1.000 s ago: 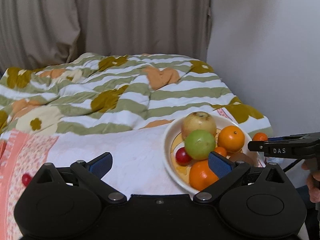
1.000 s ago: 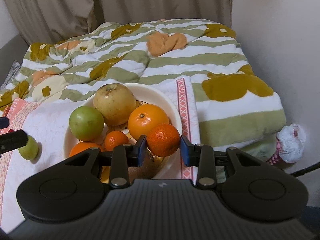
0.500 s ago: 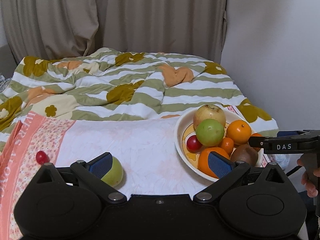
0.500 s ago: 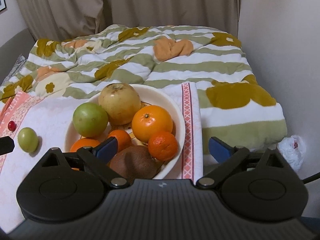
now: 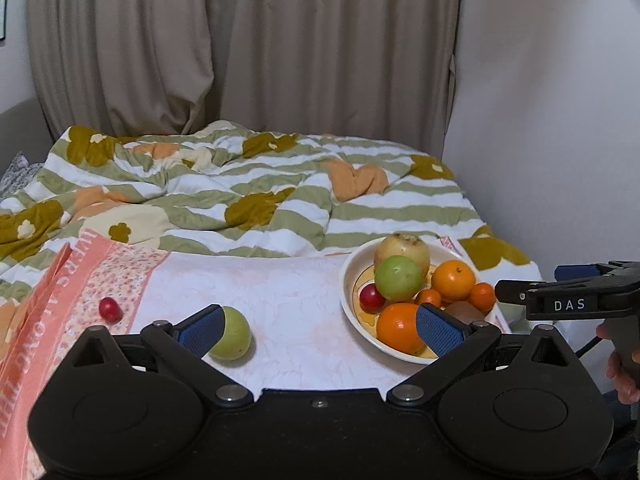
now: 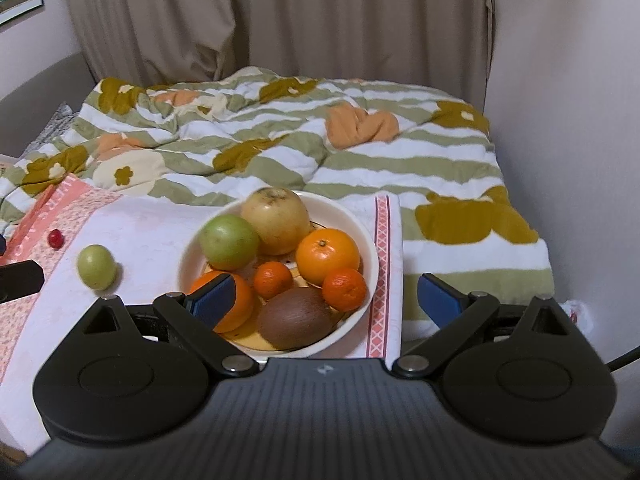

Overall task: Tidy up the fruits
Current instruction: 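Open both tools and withdraw them from the bowl, then grasp the red cherry tomato with the left tool while the right tool grasps the last green apple, then carry the tomato and green apple to the white bowl and lower them in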

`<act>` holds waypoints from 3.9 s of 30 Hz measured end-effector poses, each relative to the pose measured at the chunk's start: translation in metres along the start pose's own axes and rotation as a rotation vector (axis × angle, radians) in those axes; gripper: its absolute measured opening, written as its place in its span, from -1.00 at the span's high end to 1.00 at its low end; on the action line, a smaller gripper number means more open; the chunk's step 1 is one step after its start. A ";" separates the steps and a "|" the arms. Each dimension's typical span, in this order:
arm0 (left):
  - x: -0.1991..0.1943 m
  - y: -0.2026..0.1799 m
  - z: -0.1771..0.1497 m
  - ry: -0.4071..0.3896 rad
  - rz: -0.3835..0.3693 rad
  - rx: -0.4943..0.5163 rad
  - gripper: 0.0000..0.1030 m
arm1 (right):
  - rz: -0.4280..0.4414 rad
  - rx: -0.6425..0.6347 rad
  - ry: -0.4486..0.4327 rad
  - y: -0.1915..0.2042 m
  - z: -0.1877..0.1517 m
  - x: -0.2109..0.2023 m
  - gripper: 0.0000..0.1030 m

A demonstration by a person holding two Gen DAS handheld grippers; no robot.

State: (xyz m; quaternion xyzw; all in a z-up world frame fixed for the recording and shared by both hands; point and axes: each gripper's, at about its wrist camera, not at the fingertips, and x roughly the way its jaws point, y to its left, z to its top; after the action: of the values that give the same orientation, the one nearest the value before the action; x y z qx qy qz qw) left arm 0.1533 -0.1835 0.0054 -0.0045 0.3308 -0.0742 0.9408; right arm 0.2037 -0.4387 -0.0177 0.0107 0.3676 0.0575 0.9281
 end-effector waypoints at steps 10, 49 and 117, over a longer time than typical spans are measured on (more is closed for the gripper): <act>-0.063 0.025 -0.011 -0.060 0.111 -0.053 -1.00 | 0.037 -0.054 -0.040 0.029 0.002 -0.053 -1.00; 0.015 0.293 0.012 0.104 -0.103 0.107 -0.97 | -0.071 0.197 0.098 0.260 0.003 0.001 -1.00; 0.074 0.271 -0.001 0.181 -0.169 0.169 0.25 | 0.020 0.076 0.189 0.288 0.014 0.096 -0.40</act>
State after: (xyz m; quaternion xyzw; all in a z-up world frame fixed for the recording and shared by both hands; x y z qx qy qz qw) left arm 0.2468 0.0741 -0.0566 0.0537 0.4054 -0.1809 0.8945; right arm 0.2542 -0.1413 -0.0553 0.0440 0.4555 0.0537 0.8875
